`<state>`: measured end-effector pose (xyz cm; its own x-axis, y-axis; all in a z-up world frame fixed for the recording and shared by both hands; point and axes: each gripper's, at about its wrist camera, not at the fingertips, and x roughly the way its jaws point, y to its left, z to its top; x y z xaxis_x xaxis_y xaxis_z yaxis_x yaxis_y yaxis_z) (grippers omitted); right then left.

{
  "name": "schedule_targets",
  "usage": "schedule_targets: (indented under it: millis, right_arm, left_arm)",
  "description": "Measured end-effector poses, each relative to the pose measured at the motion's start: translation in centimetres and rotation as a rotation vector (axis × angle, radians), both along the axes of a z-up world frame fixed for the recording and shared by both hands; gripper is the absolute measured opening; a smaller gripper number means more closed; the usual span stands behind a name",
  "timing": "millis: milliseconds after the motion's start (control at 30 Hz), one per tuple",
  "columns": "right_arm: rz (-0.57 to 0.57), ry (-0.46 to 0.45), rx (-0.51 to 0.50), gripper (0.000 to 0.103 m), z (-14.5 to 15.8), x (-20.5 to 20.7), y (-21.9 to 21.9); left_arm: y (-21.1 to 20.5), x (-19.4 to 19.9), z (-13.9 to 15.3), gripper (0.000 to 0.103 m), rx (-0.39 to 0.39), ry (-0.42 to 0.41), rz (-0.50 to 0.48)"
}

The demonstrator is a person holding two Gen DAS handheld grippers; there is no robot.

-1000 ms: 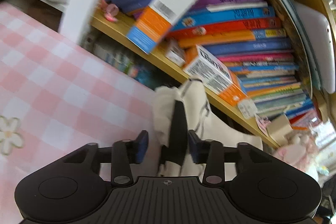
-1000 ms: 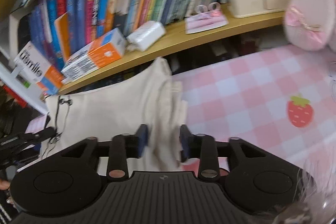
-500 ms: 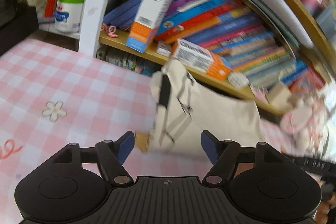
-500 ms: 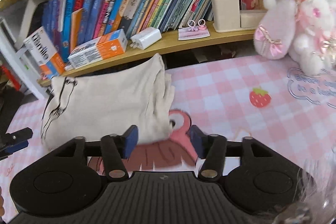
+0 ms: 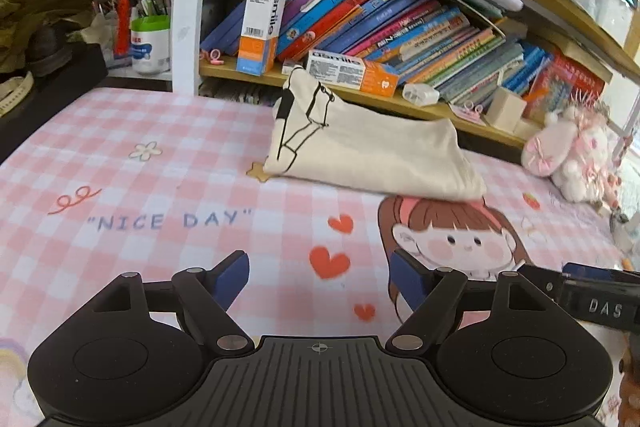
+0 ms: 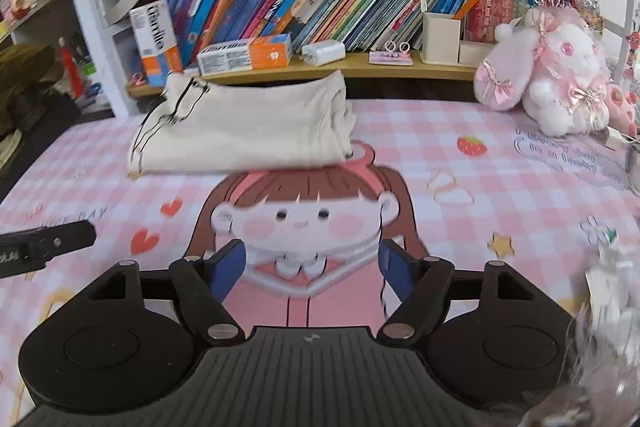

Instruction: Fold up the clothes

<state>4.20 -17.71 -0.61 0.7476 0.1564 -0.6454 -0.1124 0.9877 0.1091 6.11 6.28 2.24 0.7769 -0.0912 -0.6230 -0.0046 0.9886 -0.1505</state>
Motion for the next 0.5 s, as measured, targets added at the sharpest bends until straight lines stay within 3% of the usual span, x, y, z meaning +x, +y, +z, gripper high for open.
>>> schedule_targets:
  millis: [67,267,500]
  right_arm:
    - [-0.003,-0.004,-0.009,0.085,-0.3,-1.2,0.2]
    - [-0.039,-0.004,-0.037,0.097,-1.1,-3.4,-0.2]
    - [-0.073,-0.005,-0.045,0.100,-1.5,-4.8,-0.6]
  left_arm:
    - [-0.5,-0.8,-0.1,0.083,0.020,-0.001,0.002]
    - [-2.0,-3.4,-0.4,0.091,0.081,-0.003,0.010]
    - [-3.4,-4.9,-0.9,0.095,0.141,0.006,-0.040]
